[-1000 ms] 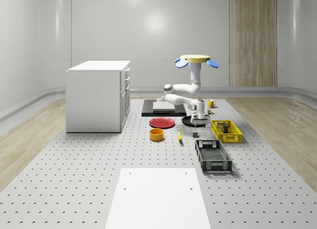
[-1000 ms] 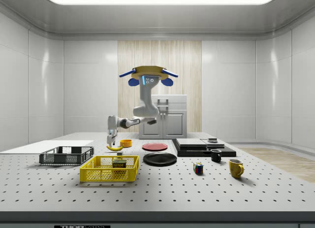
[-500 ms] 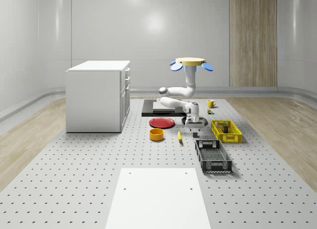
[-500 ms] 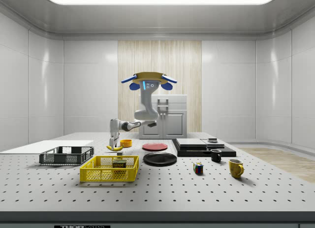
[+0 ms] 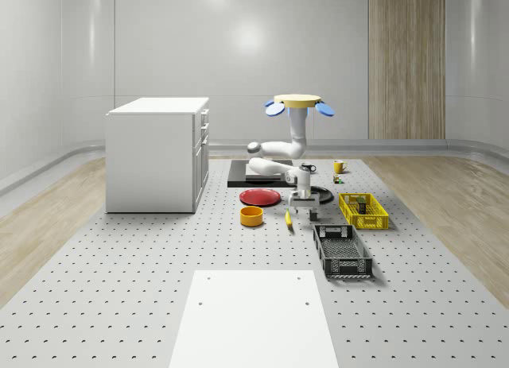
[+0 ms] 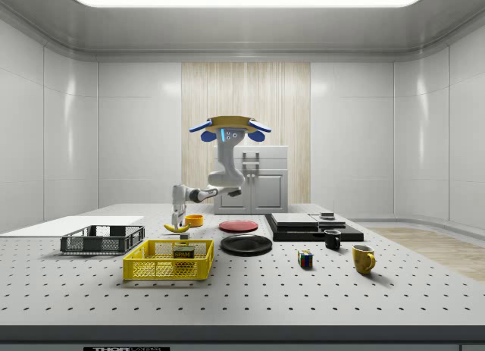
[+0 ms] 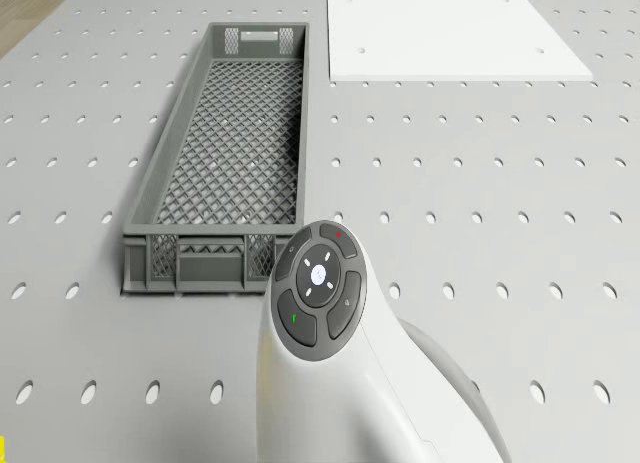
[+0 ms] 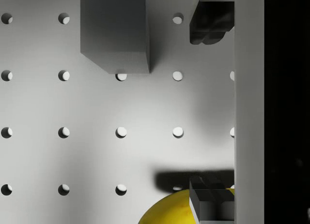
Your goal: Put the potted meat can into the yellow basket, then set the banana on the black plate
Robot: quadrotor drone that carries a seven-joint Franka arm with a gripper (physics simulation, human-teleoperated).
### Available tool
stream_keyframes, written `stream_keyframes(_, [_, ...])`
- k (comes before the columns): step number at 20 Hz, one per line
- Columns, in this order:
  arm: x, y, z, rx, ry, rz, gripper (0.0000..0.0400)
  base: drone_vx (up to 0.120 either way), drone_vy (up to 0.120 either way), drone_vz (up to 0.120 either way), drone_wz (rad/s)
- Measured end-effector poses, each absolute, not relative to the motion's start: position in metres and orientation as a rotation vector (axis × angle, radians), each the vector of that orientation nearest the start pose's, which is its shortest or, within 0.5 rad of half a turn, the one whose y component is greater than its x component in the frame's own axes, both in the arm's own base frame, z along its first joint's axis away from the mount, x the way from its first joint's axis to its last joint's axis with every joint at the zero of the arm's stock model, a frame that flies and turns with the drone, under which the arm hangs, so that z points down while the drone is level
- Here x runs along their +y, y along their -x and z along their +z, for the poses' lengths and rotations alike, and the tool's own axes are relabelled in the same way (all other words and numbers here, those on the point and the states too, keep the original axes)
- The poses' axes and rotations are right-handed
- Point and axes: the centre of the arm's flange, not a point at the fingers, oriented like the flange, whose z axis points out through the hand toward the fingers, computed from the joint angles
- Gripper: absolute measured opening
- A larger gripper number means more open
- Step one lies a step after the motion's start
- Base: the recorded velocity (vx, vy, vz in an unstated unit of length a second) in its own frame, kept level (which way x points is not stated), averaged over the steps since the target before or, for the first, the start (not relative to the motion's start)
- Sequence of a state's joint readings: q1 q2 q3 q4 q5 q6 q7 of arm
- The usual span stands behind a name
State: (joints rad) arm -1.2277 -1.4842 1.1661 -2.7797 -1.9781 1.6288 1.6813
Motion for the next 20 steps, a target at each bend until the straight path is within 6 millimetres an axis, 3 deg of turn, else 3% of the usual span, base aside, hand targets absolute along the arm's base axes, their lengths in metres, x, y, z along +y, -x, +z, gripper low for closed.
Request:
stream_keyframes(16, [0.0, -0.3188, 0.5547, -0.002, -0.001, 0.786, 0.04, 0.0, -0.12, 0.0, 0.0])
stream_keyframes(20, [0.0, -0.3188, 0.5547, -0.002, -0.001, 0.786, 0.04, 0.0, 0.0, 0.0, 0.0])
